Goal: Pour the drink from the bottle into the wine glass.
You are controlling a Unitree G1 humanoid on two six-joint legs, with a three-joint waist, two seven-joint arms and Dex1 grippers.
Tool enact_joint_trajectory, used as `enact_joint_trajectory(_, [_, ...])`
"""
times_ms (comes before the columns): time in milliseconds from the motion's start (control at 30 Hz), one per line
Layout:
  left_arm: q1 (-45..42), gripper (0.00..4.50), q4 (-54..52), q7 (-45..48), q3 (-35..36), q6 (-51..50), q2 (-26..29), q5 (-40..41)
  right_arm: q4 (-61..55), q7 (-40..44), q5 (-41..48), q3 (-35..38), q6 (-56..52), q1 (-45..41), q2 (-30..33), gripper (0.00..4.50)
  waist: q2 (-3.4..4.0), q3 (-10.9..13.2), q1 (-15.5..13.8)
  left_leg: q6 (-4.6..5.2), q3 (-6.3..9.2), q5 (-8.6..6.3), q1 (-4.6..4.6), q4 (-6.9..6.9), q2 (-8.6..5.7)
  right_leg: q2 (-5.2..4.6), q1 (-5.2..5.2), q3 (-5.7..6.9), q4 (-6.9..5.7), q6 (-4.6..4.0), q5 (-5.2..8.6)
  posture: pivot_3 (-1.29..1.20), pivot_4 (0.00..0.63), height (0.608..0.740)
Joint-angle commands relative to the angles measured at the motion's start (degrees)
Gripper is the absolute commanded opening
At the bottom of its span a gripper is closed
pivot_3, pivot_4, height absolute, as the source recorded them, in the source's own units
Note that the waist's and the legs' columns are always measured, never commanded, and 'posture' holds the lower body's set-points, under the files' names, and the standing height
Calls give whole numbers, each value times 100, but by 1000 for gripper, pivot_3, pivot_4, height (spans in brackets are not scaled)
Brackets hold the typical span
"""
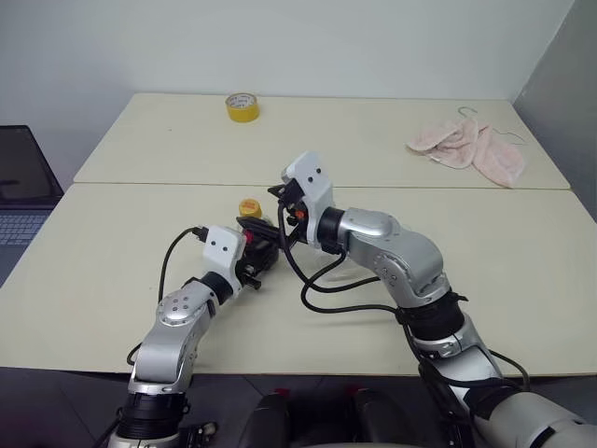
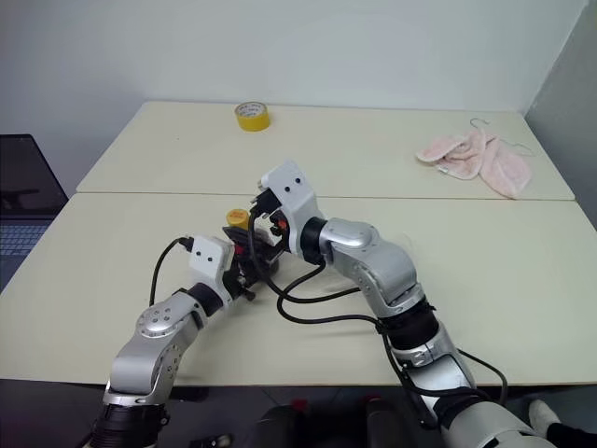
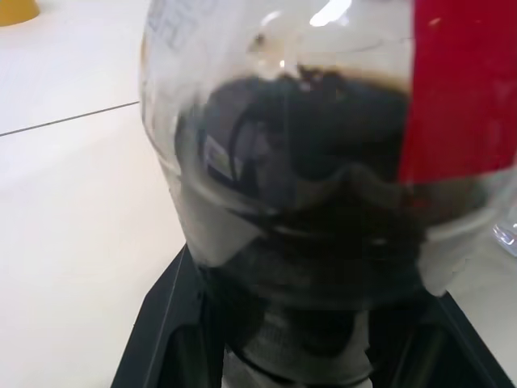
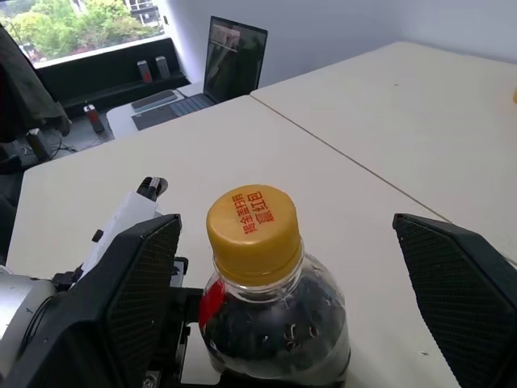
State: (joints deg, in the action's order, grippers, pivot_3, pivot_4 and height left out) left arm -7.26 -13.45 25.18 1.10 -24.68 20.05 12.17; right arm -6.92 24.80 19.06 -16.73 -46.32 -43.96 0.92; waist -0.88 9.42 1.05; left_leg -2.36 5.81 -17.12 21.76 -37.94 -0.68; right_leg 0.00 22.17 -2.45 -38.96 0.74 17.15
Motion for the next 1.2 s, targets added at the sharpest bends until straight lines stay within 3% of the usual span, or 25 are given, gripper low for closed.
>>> enact_joint_trajectory(33, [108, 1699, -58, 50, -174, -82, 1, -29, -93, 7, 13, 165, 163, -204, -78, 3551, 0, 0, 1, 0, 0, 0, 0, 0, 0, 0, 0, 0, 0, 0, 0, 0, 150, 740])
enact_joint_trajectory(267, [142, 1554, -65, 41, -148, -79, 25, -21, -56, 56, -73, 116, 249, -215, -58, 1249, 0, 0, 14, 1, 1, 0, 0, 0, 0, 0, 0, 0, 0, 0, 0, 0, 150, 740])
enact_joint_trajectory(500, [218, 1256, -227, 258, -43, -196, 176, 178, -151, 423, -88, 54, 537, -230, 146, 1245, 0, 0, 44, 1, 2, 0, 1, 1, 0, 0, 1, 2, 0, 0, 0, 0, 150, 740])
enact_joint_trajectory(767, [36, 1069, -310, 1155, 282, -382, 892, 801, 11, 2141, 199, 68, 1383, -437, 877, 1245, 3, 3, 74, 2, 1, -1, 4, 2, 1, 1, 4, 2, 1, 0, 0, 0, 150, 740])
enact_joint_trajectory(1033, [-204, 1033, -163, 1968, 449, -495, 1393, 1422, 177, 4003, 424, -67, 2657, -722, 1165, 1245, 6, 5, 79, 3, 0, -1, 6, 3, 2, 2, 5, 3, 3, -1, 0, 0, 150, 740])
enact_joint_trajectory(1200, [-290, 1032, -34, 2042, 454, -449, 1441, 1517, 346, 4438, 356, -52, 3019, -918, 1195, 1245, 6, 6, 78, 3, 2, -1, 5, 2, 3, 2, 5, 4, 1, -1, 0, 0, 150, 740])
